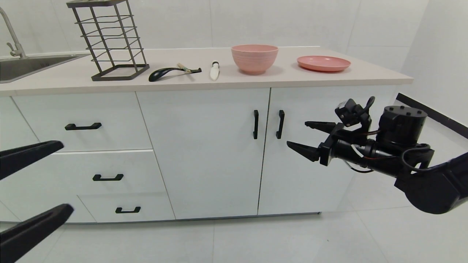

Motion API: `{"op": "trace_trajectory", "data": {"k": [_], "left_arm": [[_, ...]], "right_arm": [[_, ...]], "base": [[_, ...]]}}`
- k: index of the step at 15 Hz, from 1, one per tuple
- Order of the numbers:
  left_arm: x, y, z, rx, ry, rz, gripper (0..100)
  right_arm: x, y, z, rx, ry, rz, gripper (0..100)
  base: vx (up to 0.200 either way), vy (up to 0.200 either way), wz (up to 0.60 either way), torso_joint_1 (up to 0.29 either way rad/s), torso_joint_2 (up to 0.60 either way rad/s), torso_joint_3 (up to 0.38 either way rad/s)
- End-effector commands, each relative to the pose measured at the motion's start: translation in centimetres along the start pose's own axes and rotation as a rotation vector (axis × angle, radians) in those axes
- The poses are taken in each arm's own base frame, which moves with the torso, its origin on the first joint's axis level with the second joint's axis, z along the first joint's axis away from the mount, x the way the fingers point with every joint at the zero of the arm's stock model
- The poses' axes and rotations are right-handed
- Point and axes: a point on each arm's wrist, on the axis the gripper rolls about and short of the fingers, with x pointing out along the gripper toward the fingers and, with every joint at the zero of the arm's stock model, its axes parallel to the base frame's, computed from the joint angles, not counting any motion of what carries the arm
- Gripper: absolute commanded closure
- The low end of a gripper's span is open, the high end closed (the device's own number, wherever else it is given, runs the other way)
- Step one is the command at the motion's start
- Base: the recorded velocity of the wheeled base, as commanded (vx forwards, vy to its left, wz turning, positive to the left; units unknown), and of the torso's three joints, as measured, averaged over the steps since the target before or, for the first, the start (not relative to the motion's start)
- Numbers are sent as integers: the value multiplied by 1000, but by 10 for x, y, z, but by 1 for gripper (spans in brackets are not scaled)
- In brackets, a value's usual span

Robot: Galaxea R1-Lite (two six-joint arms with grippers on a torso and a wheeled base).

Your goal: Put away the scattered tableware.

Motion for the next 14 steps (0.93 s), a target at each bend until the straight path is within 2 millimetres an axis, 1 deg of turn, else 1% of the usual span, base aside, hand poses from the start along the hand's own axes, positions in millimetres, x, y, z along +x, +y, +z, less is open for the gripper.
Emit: {"op": "trace_trajectory", "data": {"k": [1, 2, 4, 5, 6, 7, 9, 10, 12, 14], "left_arm": [[50, 16, -7, -58, 71, -128, 0], [60, 19, -7, -62, 75, -148, 0], [92, 23, -16, -77, 96, -209, 0], [98, 23, -20, -82, 104, -218, 0], [111, 23, -28, -90, 125, -244, 0], [116, 22, -32, -83, 134, -256, 0], [139, 28, -49, 8, 164, -277, 0], [150, 29, -53, 50, 163, -289, 0], [170, 26, -57, 74, 147, -324, 0], [180, 20, -61, 77, 145, -333, 0]], "right_arm": [[7, -4, -5, 5, 6, 1, 0], [9, -5, -7, 6, 10, 1, 0], [13, -7, -10, 9, 15, 2, 0], [15, -8, -10, 7, 12, 2, 0], [19, -11, -10, 5, 6, 1, 0], [22, -12, -10, 3, 3, 2, 0], [34, -18, -13, -2, -4, 1, 0], [39, -20, -18, 2, 2, 2, 0], [48, -25, -27, 9, 14, 4, 0], [56, -29, -30, 7, 10, 3, 0]], "base": [[0, 0, 0, 0, 0, 0], [0, 0, 0, 0, 0, 0], [0, 0, 0, 0, 0, 0], [0, 0, 0, 0, 0, 0], [0, 0, 0, 0, 0, 0], [0, 0, 0, 0, 0, 0], [0, 0, 0, 0, 0, 0], [0, 0, 0, 0, 0, 0], [0, 0, 0, 0, 0, 0], [0, 0, 0, 0, 0, 0]]}}
